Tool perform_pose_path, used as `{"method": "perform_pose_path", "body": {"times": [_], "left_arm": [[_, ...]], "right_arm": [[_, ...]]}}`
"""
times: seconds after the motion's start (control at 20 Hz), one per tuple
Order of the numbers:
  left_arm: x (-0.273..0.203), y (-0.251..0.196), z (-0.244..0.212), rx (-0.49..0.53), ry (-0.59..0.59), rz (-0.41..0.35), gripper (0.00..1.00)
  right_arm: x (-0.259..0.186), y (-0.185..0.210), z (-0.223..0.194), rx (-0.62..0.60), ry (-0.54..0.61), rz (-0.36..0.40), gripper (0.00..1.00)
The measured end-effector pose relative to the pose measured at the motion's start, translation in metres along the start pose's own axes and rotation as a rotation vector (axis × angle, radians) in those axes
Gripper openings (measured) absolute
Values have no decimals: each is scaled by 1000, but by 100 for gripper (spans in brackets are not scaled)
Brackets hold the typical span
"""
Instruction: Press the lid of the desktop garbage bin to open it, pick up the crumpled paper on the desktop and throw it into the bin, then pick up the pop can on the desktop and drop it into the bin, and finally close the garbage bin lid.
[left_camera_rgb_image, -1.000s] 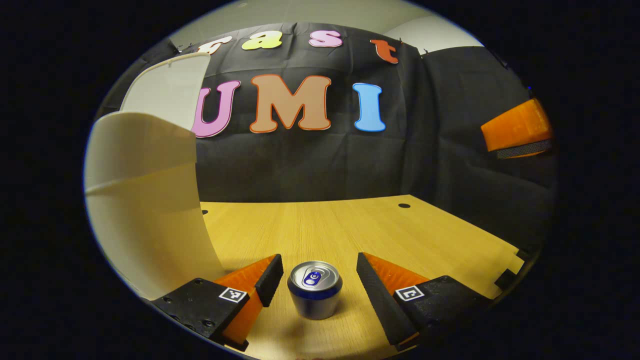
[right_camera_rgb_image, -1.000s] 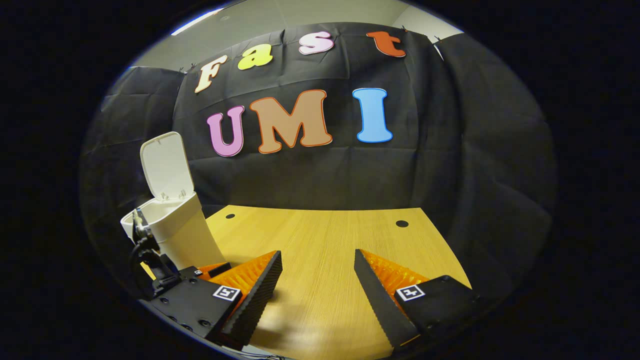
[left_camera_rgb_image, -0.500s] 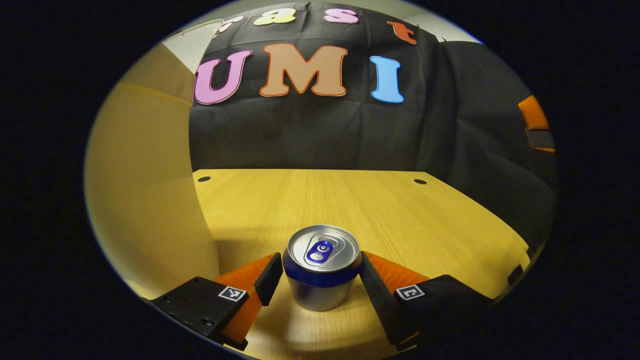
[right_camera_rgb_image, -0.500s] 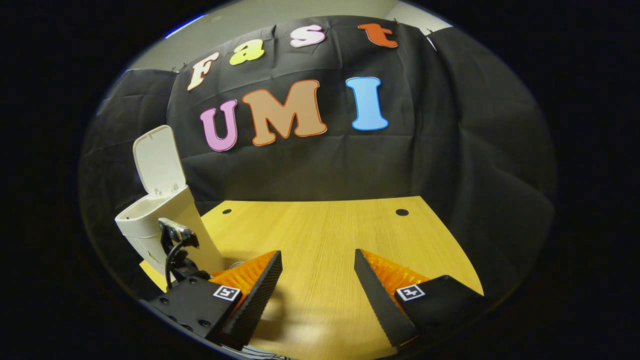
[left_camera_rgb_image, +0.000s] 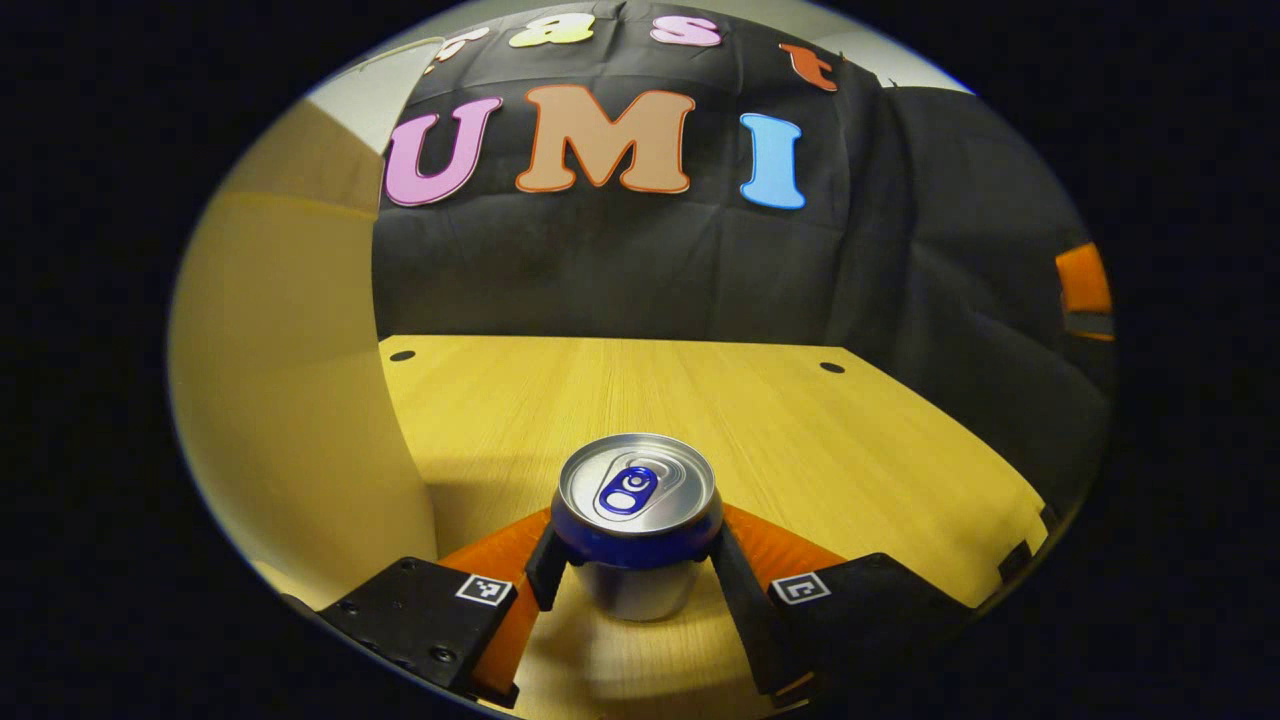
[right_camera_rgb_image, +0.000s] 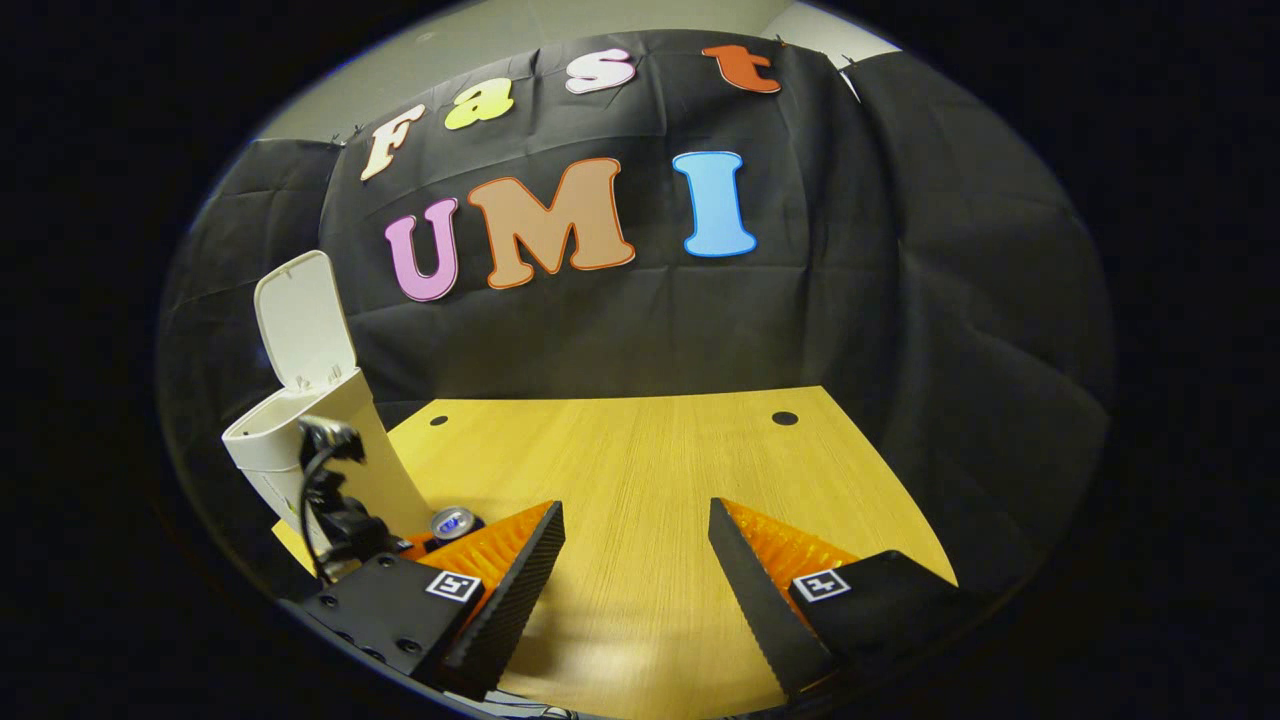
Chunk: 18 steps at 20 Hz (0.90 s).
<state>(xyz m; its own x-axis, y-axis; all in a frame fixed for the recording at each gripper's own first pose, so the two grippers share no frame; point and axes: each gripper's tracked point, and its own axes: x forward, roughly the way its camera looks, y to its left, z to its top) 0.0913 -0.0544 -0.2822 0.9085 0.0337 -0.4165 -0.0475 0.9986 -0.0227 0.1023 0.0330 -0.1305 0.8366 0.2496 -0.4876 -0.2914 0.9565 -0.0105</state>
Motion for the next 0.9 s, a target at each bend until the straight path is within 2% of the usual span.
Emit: {"method": "perform_pose_path", "body": {"times": [0.4, 0.55, 0.75, 0.9], "left_arm": [[-90, -29, 141, 41, -148, -127, 78], [-124, -16, 199, 48, -212, -129, 78], [-153, 34, 256, -15, -266, -74, 77], [-161, 100, 270, 0, -282, 58, 78]], "right_arm": [[-25, -27, -1, 37, 4, -39, 97], [-32, -34, -5, 40, 13, -49, 96], [-35, -25, -10, 58, 19, -38, 95], [-35, -16, -11, 24, -1, -54, 95]]}}
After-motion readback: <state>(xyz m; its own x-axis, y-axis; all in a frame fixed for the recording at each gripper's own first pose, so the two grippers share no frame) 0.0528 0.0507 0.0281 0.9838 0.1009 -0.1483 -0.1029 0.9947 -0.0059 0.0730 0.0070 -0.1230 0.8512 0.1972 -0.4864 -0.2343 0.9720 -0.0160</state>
